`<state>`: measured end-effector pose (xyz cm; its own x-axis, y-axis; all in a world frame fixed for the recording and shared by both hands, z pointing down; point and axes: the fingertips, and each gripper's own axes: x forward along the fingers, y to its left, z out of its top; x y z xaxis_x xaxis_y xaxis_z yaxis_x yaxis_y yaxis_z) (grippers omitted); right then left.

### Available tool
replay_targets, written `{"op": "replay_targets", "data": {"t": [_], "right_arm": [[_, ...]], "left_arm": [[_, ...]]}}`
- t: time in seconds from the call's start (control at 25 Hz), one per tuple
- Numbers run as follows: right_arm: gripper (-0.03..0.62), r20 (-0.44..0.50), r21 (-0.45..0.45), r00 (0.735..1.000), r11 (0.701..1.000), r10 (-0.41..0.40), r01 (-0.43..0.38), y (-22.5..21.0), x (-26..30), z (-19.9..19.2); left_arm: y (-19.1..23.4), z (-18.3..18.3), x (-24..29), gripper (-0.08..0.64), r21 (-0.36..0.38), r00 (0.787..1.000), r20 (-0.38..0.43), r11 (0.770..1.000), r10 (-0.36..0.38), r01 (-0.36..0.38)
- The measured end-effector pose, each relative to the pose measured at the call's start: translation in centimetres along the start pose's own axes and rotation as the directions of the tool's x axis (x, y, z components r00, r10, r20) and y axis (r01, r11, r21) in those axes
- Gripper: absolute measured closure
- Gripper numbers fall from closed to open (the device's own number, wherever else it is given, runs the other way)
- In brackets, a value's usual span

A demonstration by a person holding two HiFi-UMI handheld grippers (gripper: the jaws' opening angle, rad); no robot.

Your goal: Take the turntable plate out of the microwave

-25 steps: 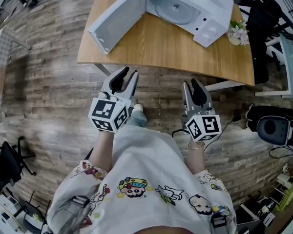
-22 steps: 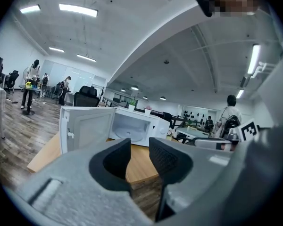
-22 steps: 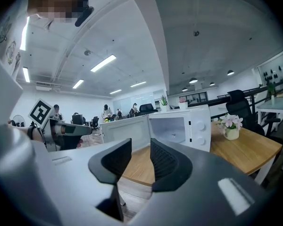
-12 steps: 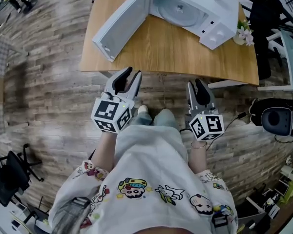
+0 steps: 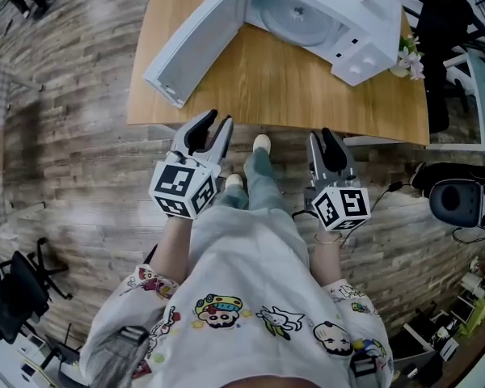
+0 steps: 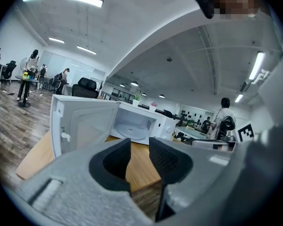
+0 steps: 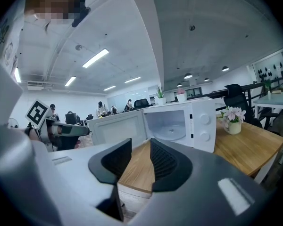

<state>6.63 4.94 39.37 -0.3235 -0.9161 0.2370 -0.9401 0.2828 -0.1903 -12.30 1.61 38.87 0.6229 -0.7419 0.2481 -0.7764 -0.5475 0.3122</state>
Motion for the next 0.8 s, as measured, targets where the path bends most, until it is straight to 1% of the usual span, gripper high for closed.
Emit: {"op": "replay_targets", "data": {"t": [0.36, 0.6, 0.8], "right_arm": [[0.472, -0.016, 0.000, 1.000, 1.000, 0.016, -0.016, -4.4, 6.7, 2.4], [0.472, -0.015, -0.018, 0.998, 0.998, 0.067, -0.067, -6.9, 11.9, 5.1], [0.472, -0.022, -0.026, 0.994, 0.994, 0.108, -0.109, -8.4, 15.1, 6.8]], "left_arm": [[1.9, 3.1, 7.4, 0.446, 0.002, 1.000, 0.007, 1.000, -0.002, 0.002], [2.7, 5.9, 13.0, 0.446, 0.010, 1.000, 0.022, 1.000, 0.003, -0.003], [3.4, 7.9, 16.3, 0.446, 0.008, 0.999, 0.028, 1.000, 0.023, -0.023]]}}
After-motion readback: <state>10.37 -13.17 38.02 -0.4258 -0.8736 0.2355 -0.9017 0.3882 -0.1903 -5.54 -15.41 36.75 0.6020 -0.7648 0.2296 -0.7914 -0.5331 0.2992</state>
